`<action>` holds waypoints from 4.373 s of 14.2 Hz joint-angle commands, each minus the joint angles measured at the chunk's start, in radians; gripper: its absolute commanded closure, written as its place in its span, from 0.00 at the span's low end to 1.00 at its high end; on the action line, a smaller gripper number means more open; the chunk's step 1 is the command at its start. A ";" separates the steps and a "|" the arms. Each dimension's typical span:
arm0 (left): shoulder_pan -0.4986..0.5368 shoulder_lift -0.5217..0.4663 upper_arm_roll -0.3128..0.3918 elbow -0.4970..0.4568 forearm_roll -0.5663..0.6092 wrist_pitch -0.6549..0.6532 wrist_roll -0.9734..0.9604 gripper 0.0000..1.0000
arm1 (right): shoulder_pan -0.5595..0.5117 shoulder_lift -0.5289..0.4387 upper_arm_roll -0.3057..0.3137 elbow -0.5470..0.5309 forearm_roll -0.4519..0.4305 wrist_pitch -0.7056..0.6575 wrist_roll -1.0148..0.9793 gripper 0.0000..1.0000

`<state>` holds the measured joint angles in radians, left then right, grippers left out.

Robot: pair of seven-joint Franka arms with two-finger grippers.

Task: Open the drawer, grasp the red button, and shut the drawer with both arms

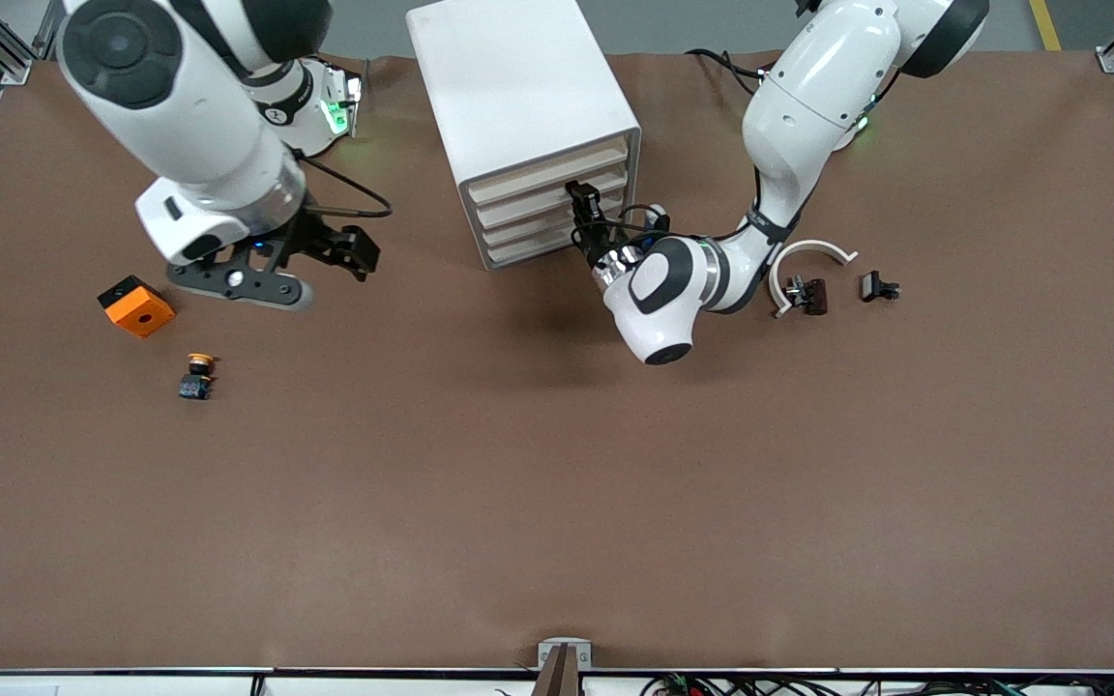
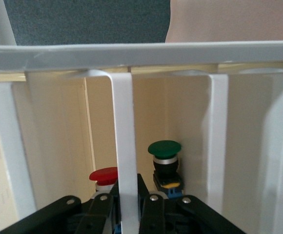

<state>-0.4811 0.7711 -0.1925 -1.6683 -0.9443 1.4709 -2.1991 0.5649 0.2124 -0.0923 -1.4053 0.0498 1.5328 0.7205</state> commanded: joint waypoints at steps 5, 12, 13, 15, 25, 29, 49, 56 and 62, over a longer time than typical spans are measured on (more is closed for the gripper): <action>0.099 0.025 0.015 0.064 0.048 0.008 0.012 1.00 | 0.136 0.083 -0.011 0.017 0.065 0.104 0.454 0.00; 0.176 0.030 0.015 0.114 0.079 0.006 0.009 1.00 | 0.248 0.169 -0.011 0.022 0.074 0.191 0.718 0.00; 0.183 0.028 0.015 0.116 0.081 0.006 0.009 1.00 | 0.263 0.180 -0.011 0.022 0.074 0.208 0.744 0.00; 0.202 0.030 0.015 0.119 0.081 0.006 0.009 1.00 | 0.292 0.208 -0.011 0.022 0.078 0.239 0.809 0.00; 0.210 0.053 0.015 0.168 0.116 0.009 0.016 0.22 | 0.420 0.281 -0.011 -0.040 0.088 0.283 0.872 0.00; 0.194 0.050 0.012 0.234 0.267 0.008 0.042 0.00 | 0.421 0.283 -0.009 -0.107 0.093 0.383 0.876 0.00; 0.274 -0.045 0.035 0.409 0.906 0.065 0.629 0.00 | 0.397 0.331 -0.009 -0.139 0.163 0.417 0.867 0.41; 0.248 -0.084 -0.004 0.337 0.989 0.152 0.984 0.00 | 0.399 0.334 -0.009 -0.127 0.165 0.435 0.858 1.00; 0.253 -0.209 -0.100 0.066 0.995 0.395 0.995 0.00 | 0.325 0.320 -0.011 -0.022 0.261 0.313 0.857 1.00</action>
<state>-0.2388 0.6738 -0.2659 -1.4175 0.0296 1.7598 -1.2304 0.9438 0.5413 -0.1095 -1.4943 0.2594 1.9376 1.5864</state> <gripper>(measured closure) 0.000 0.581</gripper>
